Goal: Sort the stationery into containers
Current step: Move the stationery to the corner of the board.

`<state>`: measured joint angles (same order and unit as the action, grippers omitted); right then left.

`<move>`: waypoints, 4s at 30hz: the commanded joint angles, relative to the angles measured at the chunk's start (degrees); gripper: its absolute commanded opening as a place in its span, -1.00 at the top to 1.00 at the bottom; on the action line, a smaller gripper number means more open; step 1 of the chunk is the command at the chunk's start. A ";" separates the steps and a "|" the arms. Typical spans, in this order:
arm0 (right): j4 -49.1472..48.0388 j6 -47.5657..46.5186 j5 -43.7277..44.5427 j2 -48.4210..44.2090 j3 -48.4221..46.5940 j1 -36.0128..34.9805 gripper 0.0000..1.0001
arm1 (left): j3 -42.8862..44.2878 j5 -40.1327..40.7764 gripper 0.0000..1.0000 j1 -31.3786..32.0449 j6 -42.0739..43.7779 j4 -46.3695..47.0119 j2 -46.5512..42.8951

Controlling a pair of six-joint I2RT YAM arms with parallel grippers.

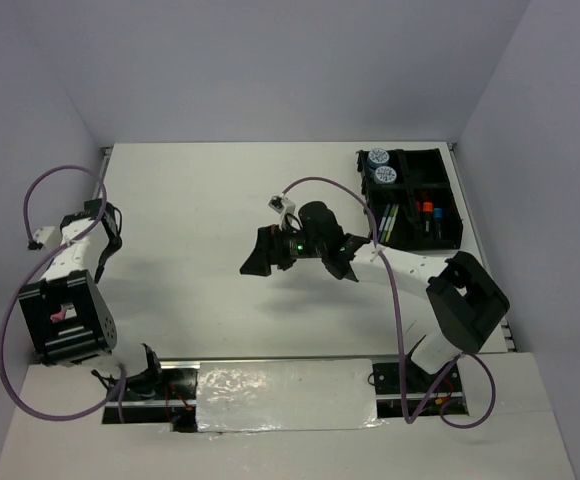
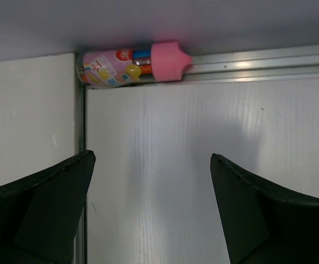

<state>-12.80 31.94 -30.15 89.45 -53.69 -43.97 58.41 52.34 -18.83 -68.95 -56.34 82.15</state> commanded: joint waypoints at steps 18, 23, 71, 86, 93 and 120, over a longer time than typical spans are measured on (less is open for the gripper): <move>-11.28 4.00 -8.61 -7.98 6.14 -1.65 -0.97 | 20.23 16.31 -0.99 -2.70 -21.67 -20.21 32.10; -12.34 4.18 -9.04 -7.54 6.05 -1.56 -0.98 | 23.32 18.59 -0.99 -7.09 -17.72 -20.31 36.94; -10.32 -0.39 -7.29 -10.35 7.28 3.18 -0.98 | 19.72 33.62 -0.52 -7.72 -15.95 -22.59 47.77; -8.83 -1.36 -6.41 -15.44 8.96 3.89 -0.99 | 18.57 27.55 -0.84 -4.82 -15.50 -21.78 37.12; -8.30 -1.71 -6.32 -15.44 8.43 4.06 -0.99 | 11.33 13.09 -0.83 -1.12 11.80 1.78 18.60; -5.92 -2.50 -5.62 -21.60 10.19 4.94 -0.99 | -29.67 -31.42 -0.68 -30.65 24.03 39.20 -27.40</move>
<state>-17.96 30.35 -35.35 69.76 -44.36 -39.31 27.77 22.15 -48.95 -48.21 -21.74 55.09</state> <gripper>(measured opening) 0.996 0.844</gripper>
